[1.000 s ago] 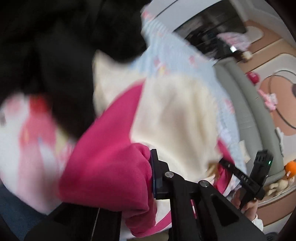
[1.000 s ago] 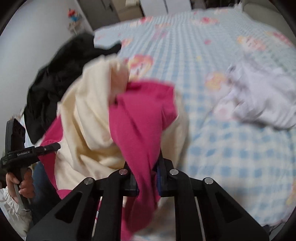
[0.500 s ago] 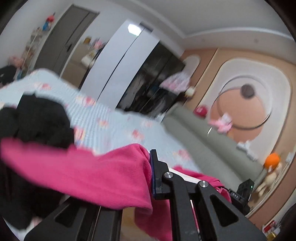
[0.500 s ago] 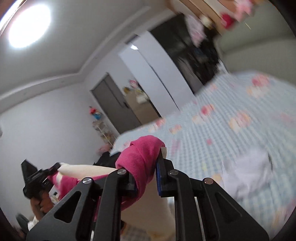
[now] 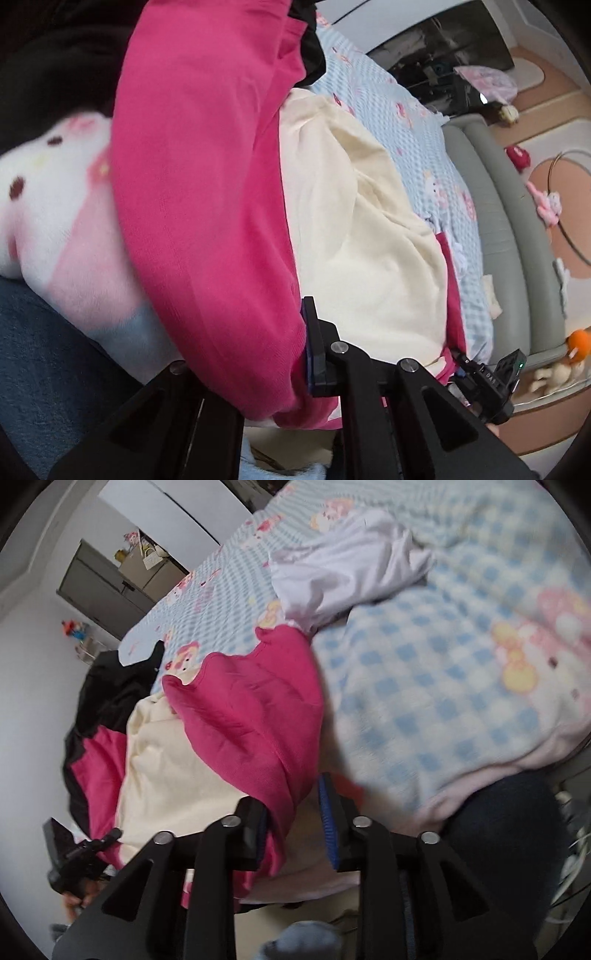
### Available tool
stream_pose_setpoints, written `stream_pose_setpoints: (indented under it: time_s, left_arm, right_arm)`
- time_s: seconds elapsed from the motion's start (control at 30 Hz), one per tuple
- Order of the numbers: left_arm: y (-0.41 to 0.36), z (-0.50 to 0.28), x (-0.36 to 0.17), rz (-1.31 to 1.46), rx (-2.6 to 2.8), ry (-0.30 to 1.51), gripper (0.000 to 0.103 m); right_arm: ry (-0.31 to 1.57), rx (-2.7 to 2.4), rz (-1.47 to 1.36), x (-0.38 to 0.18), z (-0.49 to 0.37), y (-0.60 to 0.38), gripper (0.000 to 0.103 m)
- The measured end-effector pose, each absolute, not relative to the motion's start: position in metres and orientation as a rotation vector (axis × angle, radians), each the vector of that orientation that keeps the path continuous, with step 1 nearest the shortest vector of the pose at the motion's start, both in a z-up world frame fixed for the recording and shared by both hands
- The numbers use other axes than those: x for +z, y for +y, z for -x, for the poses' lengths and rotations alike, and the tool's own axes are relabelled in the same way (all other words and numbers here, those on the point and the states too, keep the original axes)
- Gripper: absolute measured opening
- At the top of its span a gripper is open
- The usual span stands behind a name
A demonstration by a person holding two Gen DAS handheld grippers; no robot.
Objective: Fold clothes
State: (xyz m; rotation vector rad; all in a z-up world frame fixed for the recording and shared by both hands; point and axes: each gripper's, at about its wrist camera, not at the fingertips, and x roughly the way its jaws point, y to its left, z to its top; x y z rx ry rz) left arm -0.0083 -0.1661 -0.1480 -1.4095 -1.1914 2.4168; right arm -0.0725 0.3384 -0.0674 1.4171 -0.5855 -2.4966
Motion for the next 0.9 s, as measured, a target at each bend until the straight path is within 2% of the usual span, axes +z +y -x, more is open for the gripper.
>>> stream_pose_setpoints:
  time_s: [0.17,0.23,0.3,0.37,0.43,0.5,0.7,0.77,0.87,0.9]
  left_arm:
    - [-0.157,0.013,-0.138,1.408,2.442,-1.128,0.010]
    - [-0.151,0.018,-0.135,1.392,2.454,-1.112,0.011]
    - [-0.145,0.022,-0.131,1.374,2.468,-1.091,0.011]
    - [-0.146,0.024,-0.130,1.377,2.483,-1.077,0.011]
    - [-0.147,0.030,-0.129,1.396,2.504,-1.071,0.011]
    - [-0.151,0.030,-0.130,1.408,2.510,-1.074,0.011]
    - [-0.153,0.020,-0.141,1.431,2.515,-1.091,0.012]
    - [-0.155,0.016,-0.147,1.441,2.503,-1.124,0.012]
    - [-0.158,0.014,-0.154,1.457,2.474,-1.151,0.012]
    - [-0.159,0.014,-0.155,1.459,2.468,-1.151,0.012]
  right_arm:
    - [-0.412,-2.543,-1.383,-0.056,0.083,0.322,0.043]
    - [-0.365,-2.523,-1.386,-0.058,0.093,0.310,0.067]
    - [-0.318,-2.503,-1.389,-0.061,0.103,0.299,0.070]
    - [-0.271,-2.482,-1.391,-0.063,0.113,0.287,0.063]
    - [-0.225,-2.461,-1.392,-0.066,0.123,0.276,0.020]
    - [-0.329,-2.464,-1.365,-0.066,0.125,0.290,0.011]
    - [-0.478,-2.655,-1.240,-0.038,0.098,0.363,0.005]
    - [-0.524,-2.760,-1.238,-0.035,0.089,0.389,0.005]
    - [-0.718,-2.759,-1.334,-0.047,0.082,0.429,0.008]
    - [-0.699,-2.720,-1.331,-0.048,0.082,0.422,0.009]
